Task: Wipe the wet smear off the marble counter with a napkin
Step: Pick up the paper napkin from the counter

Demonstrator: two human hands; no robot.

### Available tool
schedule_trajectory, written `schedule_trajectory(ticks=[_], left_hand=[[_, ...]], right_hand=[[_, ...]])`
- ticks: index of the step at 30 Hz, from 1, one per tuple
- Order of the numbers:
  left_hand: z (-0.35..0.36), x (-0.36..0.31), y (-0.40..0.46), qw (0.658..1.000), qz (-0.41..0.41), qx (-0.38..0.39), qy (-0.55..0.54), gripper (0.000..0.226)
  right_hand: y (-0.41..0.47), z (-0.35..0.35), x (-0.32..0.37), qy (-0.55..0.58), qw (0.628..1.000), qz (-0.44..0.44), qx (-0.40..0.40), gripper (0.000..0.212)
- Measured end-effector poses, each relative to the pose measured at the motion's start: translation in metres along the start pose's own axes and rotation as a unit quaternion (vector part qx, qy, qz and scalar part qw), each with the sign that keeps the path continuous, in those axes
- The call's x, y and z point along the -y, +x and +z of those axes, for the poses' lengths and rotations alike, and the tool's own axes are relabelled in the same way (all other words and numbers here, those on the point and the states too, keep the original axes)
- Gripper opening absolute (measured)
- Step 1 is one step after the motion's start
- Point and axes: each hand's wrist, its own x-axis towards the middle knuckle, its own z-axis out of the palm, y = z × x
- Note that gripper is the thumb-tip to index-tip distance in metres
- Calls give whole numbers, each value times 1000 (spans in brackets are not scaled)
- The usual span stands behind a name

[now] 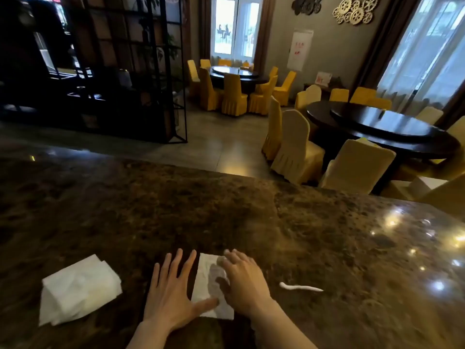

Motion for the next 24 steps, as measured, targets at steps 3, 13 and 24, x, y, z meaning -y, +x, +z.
schedule_trajectory(ticks=[3,13,24], left_hand=[[6,8,-7,999,22,22,-8,149],[7,-3,-3,998,38,55,10,164],[9,-83,20,994,102,45,-6,161]], right_hand=[[-6,8,15,24,997,-53,54,50],[-27,9,5,17,1000,-8,-2,16],[-74,-70,-129,402,693,445,-400,21]])
